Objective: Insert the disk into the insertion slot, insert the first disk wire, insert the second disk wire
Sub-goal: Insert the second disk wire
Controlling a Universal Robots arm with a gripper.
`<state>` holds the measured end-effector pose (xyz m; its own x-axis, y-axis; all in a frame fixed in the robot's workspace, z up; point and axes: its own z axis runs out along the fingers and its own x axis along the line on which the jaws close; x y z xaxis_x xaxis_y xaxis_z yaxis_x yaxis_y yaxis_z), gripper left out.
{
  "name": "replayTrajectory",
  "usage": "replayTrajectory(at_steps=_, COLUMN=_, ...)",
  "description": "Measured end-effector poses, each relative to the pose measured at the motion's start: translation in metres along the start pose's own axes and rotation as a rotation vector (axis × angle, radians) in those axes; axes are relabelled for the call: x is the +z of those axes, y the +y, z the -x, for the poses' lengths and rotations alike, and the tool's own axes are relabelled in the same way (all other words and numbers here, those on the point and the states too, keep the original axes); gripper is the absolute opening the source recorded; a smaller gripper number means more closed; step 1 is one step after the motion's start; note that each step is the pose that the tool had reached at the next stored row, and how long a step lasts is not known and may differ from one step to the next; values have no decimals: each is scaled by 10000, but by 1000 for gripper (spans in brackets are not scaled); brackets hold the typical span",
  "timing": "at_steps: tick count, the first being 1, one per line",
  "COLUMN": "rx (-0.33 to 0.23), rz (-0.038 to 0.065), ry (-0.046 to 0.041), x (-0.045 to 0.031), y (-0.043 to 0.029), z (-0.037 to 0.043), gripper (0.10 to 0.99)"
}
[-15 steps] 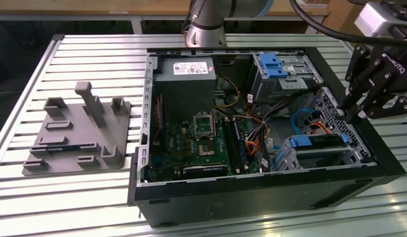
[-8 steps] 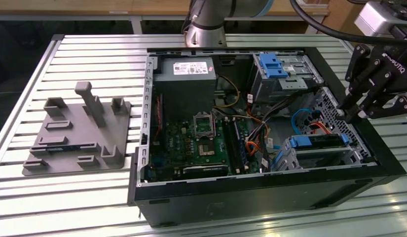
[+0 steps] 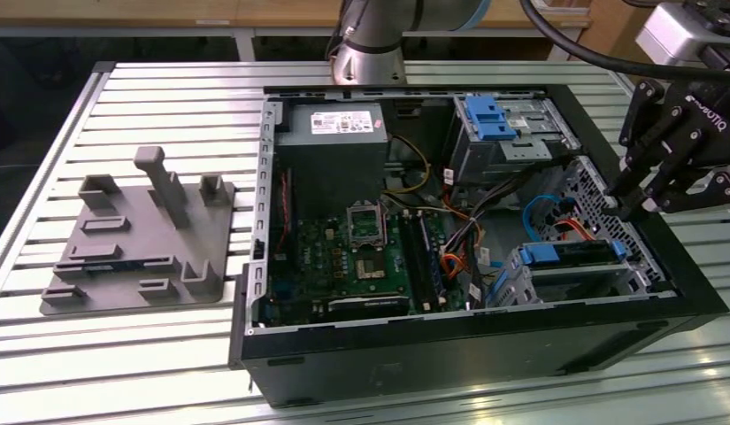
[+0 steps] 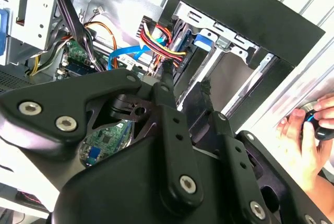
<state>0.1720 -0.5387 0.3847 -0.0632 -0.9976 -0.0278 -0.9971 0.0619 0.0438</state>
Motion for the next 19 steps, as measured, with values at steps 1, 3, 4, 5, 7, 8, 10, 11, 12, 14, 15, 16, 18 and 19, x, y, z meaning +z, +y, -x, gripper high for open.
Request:
replayTrajectory(at_steps=1, rx=0, rz=0, ry=0, x=0, y=0, z=0, gripper=357)
replayTrajectory(at_steps=3, rx=1, rz=-2, ry=24, x=-3, y=1, z=6, gripper=357)
replayTrajectory(at_steps=4, rx=2, rz=-4, ry=57, x=0, y=3, z=35, gripper=357)
replayTrajectory(at_steps=5, rx=4, rz=-6, ry=100, x=2, y=5, z=73, gripper=357)
replayTrajectory(at_steps=7, rx=7, rz=-11, ry=183, x=5, y=10, z=151, gripper=357)
replayTrajectory(at_steps=8, rx=6, rz=-15, ry=226, x=6, y=12, z=181, gripper=357)
replayTrajectory(at_steps=10, rx=-66, rz=-17, ry=288, x=7, y=22, z=216, gripper=357)
replayTrajectory(at_steps=11, rx=-142, rz=-16, ry=301, x=8, y=25, z=223, gripper=357)
replayTrajectory(at_steps=12, rx=-228, rz=-16, ry=318, x=8, y=29, z=228, gripper=357)
replayTrajectory(at_steps=14, rx=-363, rz=-14, ry=389, x=10, y=45, z=243, gripper=357)
replayTrajectory(at_steps=15, rx=-371, rz=-15, ry=419, x=10, y=60, z=249, gripper=357)
replayTrajectory(at_steps=16, rx=-371, rz=-15, ry=431, x=11, y=71, z=249, gripper=357)
replayTrajectory(at_steps=18, rx=-383, rz=-15, ry=445, x=13, y=88, z=247, gripper=357)
replayTrajectory(at_steps=19, rx=-417, rz=-17, ry=480, x=14, y=95, z=249, gripper=357)
